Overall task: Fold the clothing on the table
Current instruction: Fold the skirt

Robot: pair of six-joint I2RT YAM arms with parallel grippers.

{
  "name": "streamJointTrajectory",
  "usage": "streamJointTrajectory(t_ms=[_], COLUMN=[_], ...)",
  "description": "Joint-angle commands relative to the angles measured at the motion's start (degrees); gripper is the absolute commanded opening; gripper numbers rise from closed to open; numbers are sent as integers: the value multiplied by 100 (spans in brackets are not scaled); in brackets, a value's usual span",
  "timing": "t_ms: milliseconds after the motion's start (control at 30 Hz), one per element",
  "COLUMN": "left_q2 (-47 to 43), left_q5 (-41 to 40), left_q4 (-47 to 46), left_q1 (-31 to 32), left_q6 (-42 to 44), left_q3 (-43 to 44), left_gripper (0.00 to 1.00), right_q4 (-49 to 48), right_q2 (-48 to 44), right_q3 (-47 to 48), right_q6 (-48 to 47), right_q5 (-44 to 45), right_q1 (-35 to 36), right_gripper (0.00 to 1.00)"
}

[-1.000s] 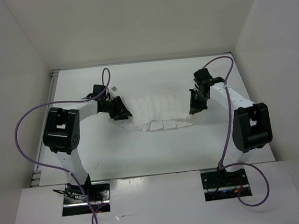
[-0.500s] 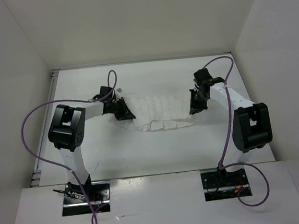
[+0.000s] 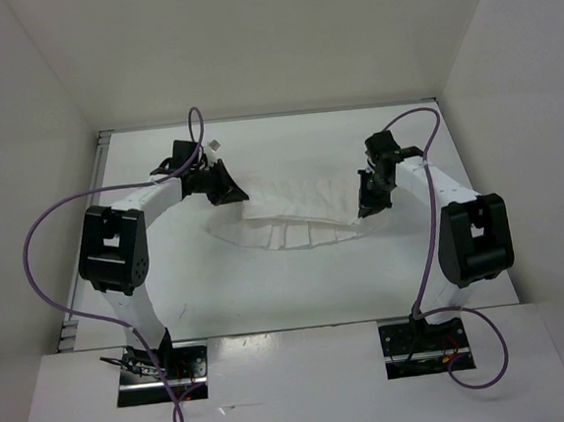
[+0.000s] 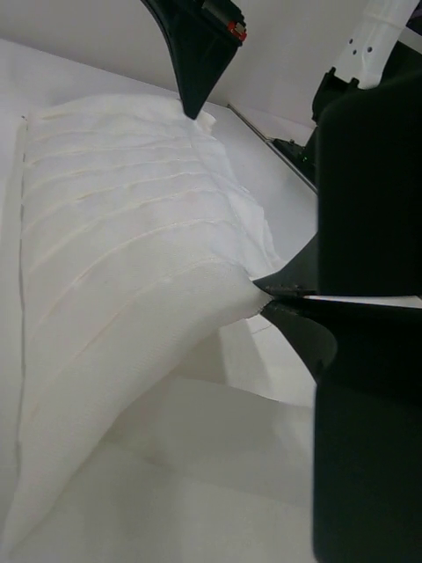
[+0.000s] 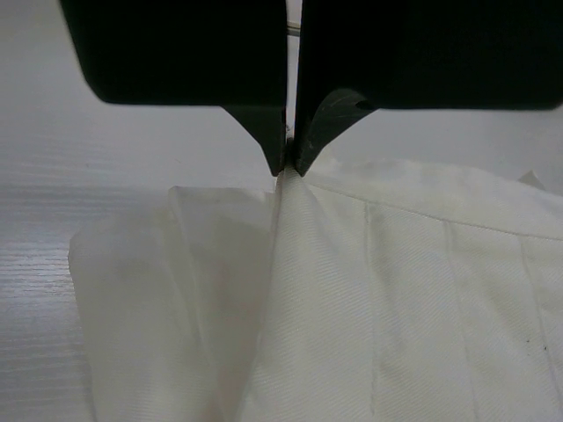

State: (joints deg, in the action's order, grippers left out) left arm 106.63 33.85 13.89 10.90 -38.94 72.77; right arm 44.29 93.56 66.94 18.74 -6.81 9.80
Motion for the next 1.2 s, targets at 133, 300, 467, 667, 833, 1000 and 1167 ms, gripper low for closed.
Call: streamJointTrajectory(t_ms=[133, 300, 467, 667, 833, 1000, 1167], left_q2=[-186, -81, -273, -459, -240, -633, -1653], left_q5=[96, -27, -27, -229, -660, -651, -1239], left_q4=[377, 693, 939, 1116, 1248, 1371, 1634], left_q1=[-184, -237, -237, -237, -237, -342, -342], left_q6=[298, 527, 641, 747, 818, 756, 703], left_q3=[167, 167, 27, -246, -527, -527, -527], left_gripper=[0, 0, 0, 0, 15, 47, 53], right_q4=[141, 246, 299, 299, 89, 140, 264], right_q2=[-198, 4, 128, 303, 514, -55, -628], right_q3=[-32, 21, 74, 74, 196, 732, 1277], right_q6=[15, 15, 68, 68, 121, 489, 438], right_q5=[215, 337, 469, 470, 645, 1084, 1366], right_q1=[110, 311, 382, 382, 435, 487, 487], right_gripper=[0, 0, 0, 0, 33, 50, 56])
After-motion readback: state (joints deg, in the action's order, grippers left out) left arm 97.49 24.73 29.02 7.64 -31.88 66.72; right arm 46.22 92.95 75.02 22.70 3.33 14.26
